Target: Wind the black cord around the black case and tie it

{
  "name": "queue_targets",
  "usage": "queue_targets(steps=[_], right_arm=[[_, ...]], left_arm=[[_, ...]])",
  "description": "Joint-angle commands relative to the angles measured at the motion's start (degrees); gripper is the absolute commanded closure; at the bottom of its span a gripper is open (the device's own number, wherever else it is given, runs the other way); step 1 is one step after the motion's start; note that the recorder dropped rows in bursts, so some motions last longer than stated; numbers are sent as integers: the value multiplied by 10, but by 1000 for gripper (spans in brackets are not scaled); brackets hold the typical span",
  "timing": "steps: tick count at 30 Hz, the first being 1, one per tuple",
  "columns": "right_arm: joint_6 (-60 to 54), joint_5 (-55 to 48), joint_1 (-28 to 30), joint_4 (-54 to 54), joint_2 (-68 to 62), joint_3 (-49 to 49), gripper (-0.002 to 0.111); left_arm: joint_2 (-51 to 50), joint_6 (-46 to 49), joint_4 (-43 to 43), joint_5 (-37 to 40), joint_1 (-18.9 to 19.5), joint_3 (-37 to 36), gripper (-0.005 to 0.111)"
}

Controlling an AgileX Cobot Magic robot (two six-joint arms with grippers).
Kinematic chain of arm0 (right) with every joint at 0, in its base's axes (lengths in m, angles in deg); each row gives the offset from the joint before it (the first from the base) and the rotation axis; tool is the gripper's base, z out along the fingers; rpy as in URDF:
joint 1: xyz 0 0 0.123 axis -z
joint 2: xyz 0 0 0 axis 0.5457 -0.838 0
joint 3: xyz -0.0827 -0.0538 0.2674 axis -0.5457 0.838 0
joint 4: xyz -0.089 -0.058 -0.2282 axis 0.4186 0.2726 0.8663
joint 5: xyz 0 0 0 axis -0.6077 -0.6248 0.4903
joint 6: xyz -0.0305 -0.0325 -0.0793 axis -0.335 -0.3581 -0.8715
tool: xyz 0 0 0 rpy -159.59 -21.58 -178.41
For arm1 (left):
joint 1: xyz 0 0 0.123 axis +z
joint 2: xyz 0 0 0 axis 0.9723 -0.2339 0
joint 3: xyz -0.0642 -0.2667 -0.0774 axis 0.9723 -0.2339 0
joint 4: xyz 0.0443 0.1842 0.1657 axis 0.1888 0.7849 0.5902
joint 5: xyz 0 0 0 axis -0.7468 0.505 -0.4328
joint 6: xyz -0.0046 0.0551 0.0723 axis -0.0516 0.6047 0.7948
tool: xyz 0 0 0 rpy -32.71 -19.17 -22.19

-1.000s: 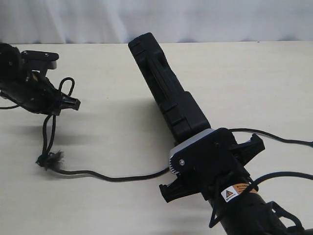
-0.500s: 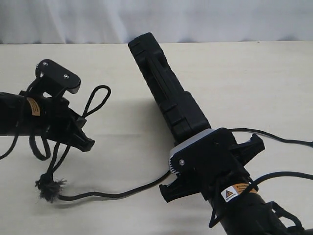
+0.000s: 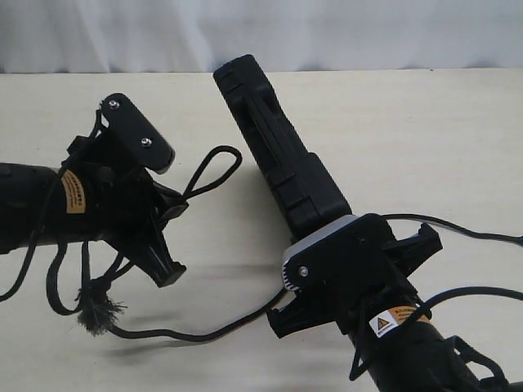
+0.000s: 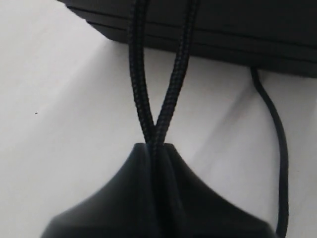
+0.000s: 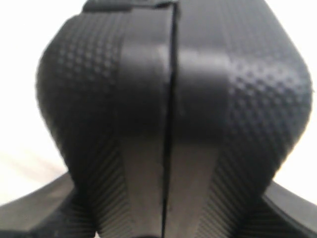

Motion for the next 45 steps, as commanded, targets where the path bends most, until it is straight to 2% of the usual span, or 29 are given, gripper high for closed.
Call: queue_targets(steps=[1, 3, 10, 14, 26, 35, 40, 45], right_arm=[[-2, -59, 3, -9, -4, 7, 104], [-2, -59, 3, -7, -4, 7, 104], [-2, -59, 3, -7, -4, 7, 104], [-2, -60, 3, -7, -4, 7, 104], [-2, -60, 3, -7, -4, 7, 104], [-2, -62, 3, -7, -4, 7, 104], [-2, -71, 3, -5, -4, 7, 104], [-7, -78, 3, -5, -4, 7, 104]], left_arm=[[-3, 3, 1, -6, -18, 3, 107], [-3, 1, -3, 15, -18, 17, 107], [-3, 1, -51, 171, -18, 104, 107], [-5, 1, -60, 217, -18, 132, 107], [-118, 1, -60, 393, -12, 254, 107], [-122, 1, -76, 416, -12, 314, 107], [-133, 2, -76, 382, -12, 314, 107], [-135, 2, -79, 316, -12, 314, 107]])
